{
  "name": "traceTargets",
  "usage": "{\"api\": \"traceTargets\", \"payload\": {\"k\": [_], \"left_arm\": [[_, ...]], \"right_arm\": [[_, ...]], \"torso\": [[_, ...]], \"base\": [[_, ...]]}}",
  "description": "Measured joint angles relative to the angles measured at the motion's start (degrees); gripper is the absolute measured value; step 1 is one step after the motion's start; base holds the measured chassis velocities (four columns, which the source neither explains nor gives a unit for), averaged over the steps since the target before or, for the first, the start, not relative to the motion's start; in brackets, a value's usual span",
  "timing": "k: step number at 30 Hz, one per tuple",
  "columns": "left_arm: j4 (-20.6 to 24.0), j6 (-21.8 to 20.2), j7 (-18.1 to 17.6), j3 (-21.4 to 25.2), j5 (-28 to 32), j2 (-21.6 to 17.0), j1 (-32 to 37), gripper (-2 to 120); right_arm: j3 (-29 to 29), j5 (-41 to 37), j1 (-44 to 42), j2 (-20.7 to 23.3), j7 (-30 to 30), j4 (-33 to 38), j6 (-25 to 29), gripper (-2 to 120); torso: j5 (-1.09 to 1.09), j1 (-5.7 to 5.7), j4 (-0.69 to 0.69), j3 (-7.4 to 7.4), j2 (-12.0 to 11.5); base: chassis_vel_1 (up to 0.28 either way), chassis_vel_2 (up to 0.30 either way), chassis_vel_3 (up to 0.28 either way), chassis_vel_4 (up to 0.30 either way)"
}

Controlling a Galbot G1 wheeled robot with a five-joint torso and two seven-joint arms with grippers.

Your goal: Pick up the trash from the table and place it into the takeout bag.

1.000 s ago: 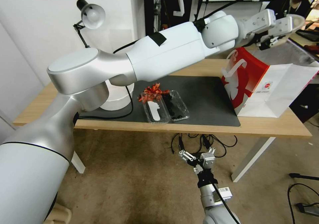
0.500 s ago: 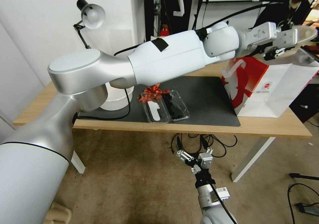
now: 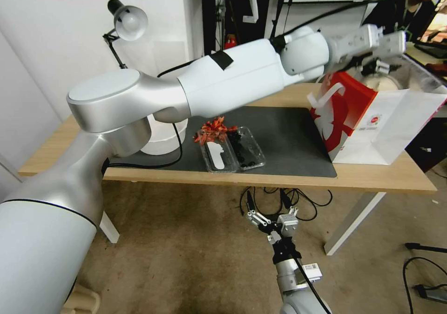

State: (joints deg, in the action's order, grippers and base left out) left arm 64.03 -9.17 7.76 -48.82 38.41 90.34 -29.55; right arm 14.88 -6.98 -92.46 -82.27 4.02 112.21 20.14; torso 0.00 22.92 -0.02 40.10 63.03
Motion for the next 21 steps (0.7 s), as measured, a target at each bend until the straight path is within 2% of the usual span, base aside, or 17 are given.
{"api": "traceTargets", "payload": {"k": [1, 2, 5, 6, 7, 8, 9, 13, 14, 17, 18, 19, 21], "left_arm": [[2.78, -2.63, -2.83, 2.64, 1.98, -3.17, 1.17, 86], [2.78, -2.63, -2.83, 2.64, 1.98, -3.17, 1.17, 86], [8.59, -4.87, -7.2, 7.43, 3.16, -10.18, 4.89, 98], [8.59, -4.87, -7.2, 7.43, 3.16, -10.18, 4.89, 98], [10.93, -5.51, -8.15, 8.71, 3.47, -12.67, 6.18, 99], [14.81, -6.26, -9.23, 10.56, 3.65, -16.83, 8.64, 100], [14.81, -6.26, -9.23, 10.56, 3.65, -16.83, 8.64, 100], [22.9, -6.76, -11.05, 15.5, 2.86, -25.74, 17.34, 100], [22.9, -6.76, -11.05, 15.5, 2.86, -25.74, 17.34, 100], [27.52, -6.83, -12.05, 19.67, 2.15, -30.12, 23.79, 100], [27.52, -6.83, -12.05, 19.67, 2.15, -30.12, 23.79, 100], [30.47, -6.67, -12.53, 23.0, 1.48, -32.81, 28.16, 100], [31.72, -6.59, -12.65, 24.6, 1.2, -33.99, 30.12, 100]], "right_arm": [[-0.05, 0.0, 0.23, 0.2, 0.0, 0.32, 0.01, 100], [-0.05, 0.0, 0.23, 0.2, 0.0, 0.32, 0.01, 100], [-0.24, 0.02, 0.79, 0.76, -0.01, 0.45, 0.13, 100], [-0.24, 0.02, 0.79, 0.76, -0.01, 0.45, 0.13, 100], [-0.26, 0.02, 1.02, 0.86, 0.0, 0.54, 0.18, 100], [-0.35, -0.01, 1.48, 1.06, 0.03, 0.66, 0.27, 100], [-0.35, -0.01, 1.48, 1.06, 0.03, 0.66, 0.27, 100], [-0.71, -0.13, 2.69, 1.18, 0.2, 0.97, 0.34, 100], [-0.71, -0.13, 2.69, 1.18, 0.2, 0.97, 0.34, 100], [-0.97, -0.16, 3.18, 1.1, 0.42, 1.16, 0.44, 100], [-0.97, -0.16, 3.18, 1.1, 0.42, 1.16, 0.44, 100], [-1.04, -0.16, 3.44, 1.04, 0.59, 1.16, 0.68, 100], [-1.09, -0.16, 3.55, 0.98, 0.65, 1.17, 0.84, 100]], "torso": [[0.0, 0.0, 0.0, 0.0, 0.0], [0.0, 0.0, 0.0, 0.0, 0.0], [-0.04, 0.0, 0.03, 0.01, 0.01], [-0.04, 0.0, 0.03, 0.01, 0.01], [-0.02, 0.0, 0.02, 0.01, 0.01], [-0.03, 0.0, 0.03, 0.01, 0.01], [-0.03, 0.0, 0.03, 0.01, 0.01], [-0.05, 0.0, 0.05, 0.01, 0.01], [-0.05, 0.0, 0.05, 0.01, 0.01], [-0.03, 0.0, 0.03, 0.01, 0.0], [-0.03, 0.0, 0.03, 0.01, 0.0], [-0.01, 0.0, 0.0, 0.0, 0.01], [-0.01, 0.0, 0.0, 0.0, 0.01]], "base": [[0.0, 0.0, 0.0, 0.0], [0.0, 0.0, 0.0, 0.0], [0.0, 0.0, 0.0, 0.0], [0.0, 0.0, 0.0, 0.0], [0.0, 0.0, 0.0, 0.0], [0.0, 0.0, 0.0, 0.0], [0.0, 0.0, 0.0, 0.0], [0.0, 0.0, 0.0, 0.0], [0.0, 0.0, 0.0, 0.0], [0.0, 0.0, 0.0, 0.0], [0.0, 0.0, 0.0, 0.0], [0.0, 0.0, 0.0, 0.0], [0.0, 0.0, 0.0, 0.0]]}}
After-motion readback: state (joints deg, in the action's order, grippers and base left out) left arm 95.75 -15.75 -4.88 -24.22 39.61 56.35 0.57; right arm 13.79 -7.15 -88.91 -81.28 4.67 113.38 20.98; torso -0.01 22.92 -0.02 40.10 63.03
